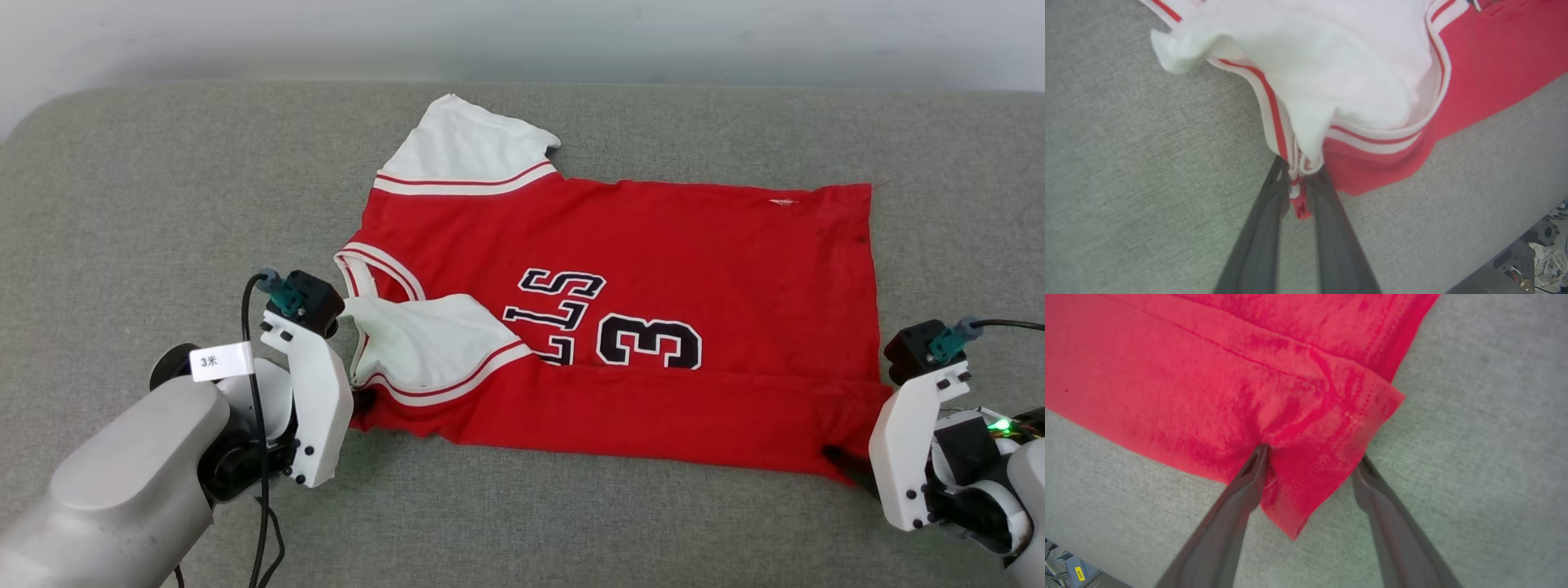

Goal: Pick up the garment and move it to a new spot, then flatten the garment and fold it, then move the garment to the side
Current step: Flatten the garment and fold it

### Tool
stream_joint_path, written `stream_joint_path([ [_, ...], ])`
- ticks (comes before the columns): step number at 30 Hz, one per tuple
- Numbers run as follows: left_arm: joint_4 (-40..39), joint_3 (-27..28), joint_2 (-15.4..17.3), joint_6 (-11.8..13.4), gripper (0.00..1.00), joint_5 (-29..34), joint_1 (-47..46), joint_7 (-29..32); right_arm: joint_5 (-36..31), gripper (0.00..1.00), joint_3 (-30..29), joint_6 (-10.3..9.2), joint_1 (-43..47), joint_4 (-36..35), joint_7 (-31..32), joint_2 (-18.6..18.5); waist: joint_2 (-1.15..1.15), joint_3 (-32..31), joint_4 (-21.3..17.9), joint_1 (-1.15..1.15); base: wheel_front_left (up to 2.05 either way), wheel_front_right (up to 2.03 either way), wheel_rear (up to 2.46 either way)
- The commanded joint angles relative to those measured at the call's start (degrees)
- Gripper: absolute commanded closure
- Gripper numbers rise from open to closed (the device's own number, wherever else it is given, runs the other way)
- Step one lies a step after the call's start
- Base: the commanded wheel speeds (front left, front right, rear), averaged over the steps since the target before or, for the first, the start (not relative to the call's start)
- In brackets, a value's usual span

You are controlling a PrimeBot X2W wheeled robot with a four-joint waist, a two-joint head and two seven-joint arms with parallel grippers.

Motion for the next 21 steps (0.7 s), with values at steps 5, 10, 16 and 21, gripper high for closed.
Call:
stream_joint_path([
  [5,0.63,-0.35,0.32,-0.04,1.0,-0.31,0.91,-0.72,3.01,0.85,7.11,0.47,2.09,2.05,-2.8,1.74,0.0,-1.13,-0.44,0.0,0.0,0.0,0.0],
  [10,1.32,-0.61,0.68,-0.04,1.0,-1.0,2.56,-1.58,5.21,1.0,7.17,0.16,0.34,1.77,-6.92,-1.6,0.0,-3.72,-1.03,0.0,0.0,0.0,0.0],
  [16,0.3,-0.3,2.24,0.26,1.0,-2.01,5.17,-2.71,7.65,1.0,6.98,0.1,1.39,-2.09,-11.62,-5.1,0.0,-7.39,-1.51,0.0,0.0,0.0,0.0],
  [21,-2.91,-0.13,4.83,1.22,1.0,-2.81,7.87,-2.92,9.35,1.0,6.12,0.1,4.19,-6.65,-12.65,-8.6,0.0,-9.86,-1.69,0.0,0.0,0.0,0.0],
])
